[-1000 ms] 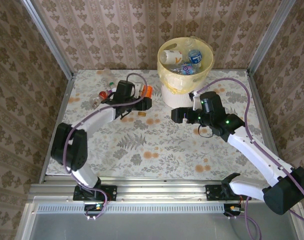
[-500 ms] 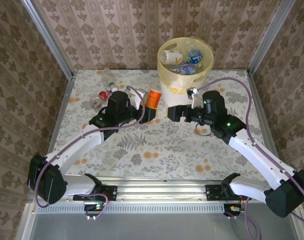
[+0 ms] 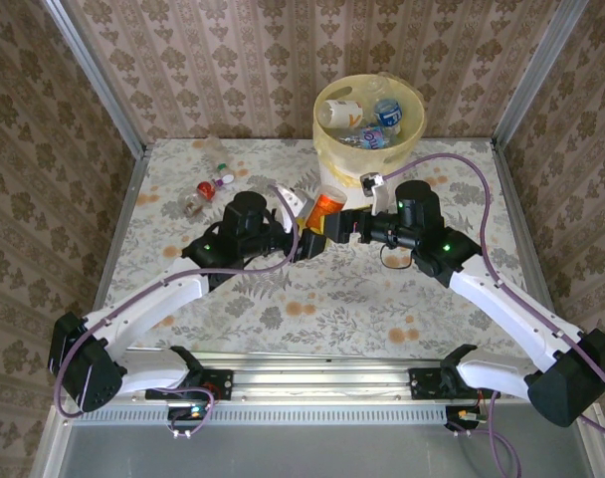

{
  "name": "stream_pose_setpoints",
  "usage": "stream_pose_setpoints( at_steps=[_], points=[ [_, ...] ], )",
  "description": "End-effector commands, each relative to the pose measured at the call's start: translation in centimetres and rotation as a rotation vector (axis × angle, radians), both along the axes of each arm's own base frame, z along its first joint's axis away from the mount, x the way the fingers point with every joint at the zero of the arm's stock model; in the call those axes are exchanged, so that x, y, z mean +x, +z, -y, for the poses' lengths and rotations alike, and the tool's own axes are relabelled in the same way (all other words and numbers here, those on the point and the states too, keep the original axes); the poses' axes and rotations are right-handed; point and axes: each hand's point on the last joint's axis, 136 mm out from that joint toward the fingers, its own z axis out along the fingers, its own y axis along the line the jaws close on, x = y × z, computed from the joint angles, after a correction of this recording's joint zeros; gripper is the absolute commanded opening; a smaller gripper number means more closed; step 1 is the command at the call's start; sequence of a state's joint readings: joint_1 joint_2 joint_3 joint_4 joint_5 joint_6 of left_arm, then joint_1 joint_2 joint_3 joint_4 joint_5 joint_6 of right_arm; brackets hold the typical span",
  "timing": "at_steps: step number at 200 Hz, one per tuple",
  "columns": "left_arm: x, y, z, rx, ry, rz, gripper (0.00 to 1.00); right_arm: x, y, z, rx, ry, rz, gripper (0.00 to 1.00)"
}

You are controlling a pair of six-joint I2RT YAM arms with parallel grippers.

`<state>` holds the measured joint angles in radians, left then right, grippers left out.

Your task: Throw the plastic bottles in the bin

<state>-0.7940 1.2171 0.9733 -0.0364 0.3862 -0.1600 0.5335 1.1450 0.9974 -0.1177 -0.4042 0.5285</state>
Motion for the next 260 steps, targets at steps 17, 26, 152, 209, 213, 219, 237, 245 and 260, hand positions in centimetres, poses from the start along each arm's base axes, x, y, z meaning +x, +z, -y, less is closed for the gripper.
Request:
stream_pose_setpoints(
  at_steps=[17, 26, 152, 209, 213, 219, 237, 245, 260],
  points=[
    [-1.3, 1.2, 0.9, -0.029, -0.058, 0.051, 0.37, 0.3, 1.4, -0.5, 0.034, 0.002, 0.032, 1.00],
    [-1.4, 1.1, 1.2, -0.027, -0.065, 0.050, 0.37, 0.3, 1.4, -0.5, 0.035, 0.003, 0.032, 1.00],
    [-2.2, 2.3, 1.5, -0.047, -0.075, 0.093, 0.71, -0.1, 2.4, -0.6, 0.046, 0.006, 0.031, 0.51],
    [-0.7, 4.7, -2.6, -0.105, 0.072, 0.127, 1.00, -0.4, 7.2, 2.8, -0.036, -0.115, 0.223, 0.44],
    [-0.6, 5.0, -3.1, -0.115, 0.089, 0.132, 1.00, -0.5, 7.9, 3.2, -0.048, -0.130, 0.254, 0.44],
    [-0.4, 5.3, -4.0, -0.127, 0.116, 0.139, 1.00, -0.6, 9.1, 3.9, -0.063, -0.156, 0.304, 0.44],
    [0.1, 6.0, -7.0, -0.152, 0.211, 0.164, 1.00, -0.8, 13.1, 6.3, -0.111, -0.250, 0.470, 0.44],
    [0.4, 6.1, -8.4, -0.154, 0.257, 0.167, 1.00, -1.0, 15.0, 7.4, -0.120, -0.304, 0.541, 0.44],
    [0.9, 6.1, -10.8, -0.157, 0.336, 0.173, 1.00, -1.6, 18.6, 9.6, -0.129, -0.406, 0.692, 0.44]
  ],
)
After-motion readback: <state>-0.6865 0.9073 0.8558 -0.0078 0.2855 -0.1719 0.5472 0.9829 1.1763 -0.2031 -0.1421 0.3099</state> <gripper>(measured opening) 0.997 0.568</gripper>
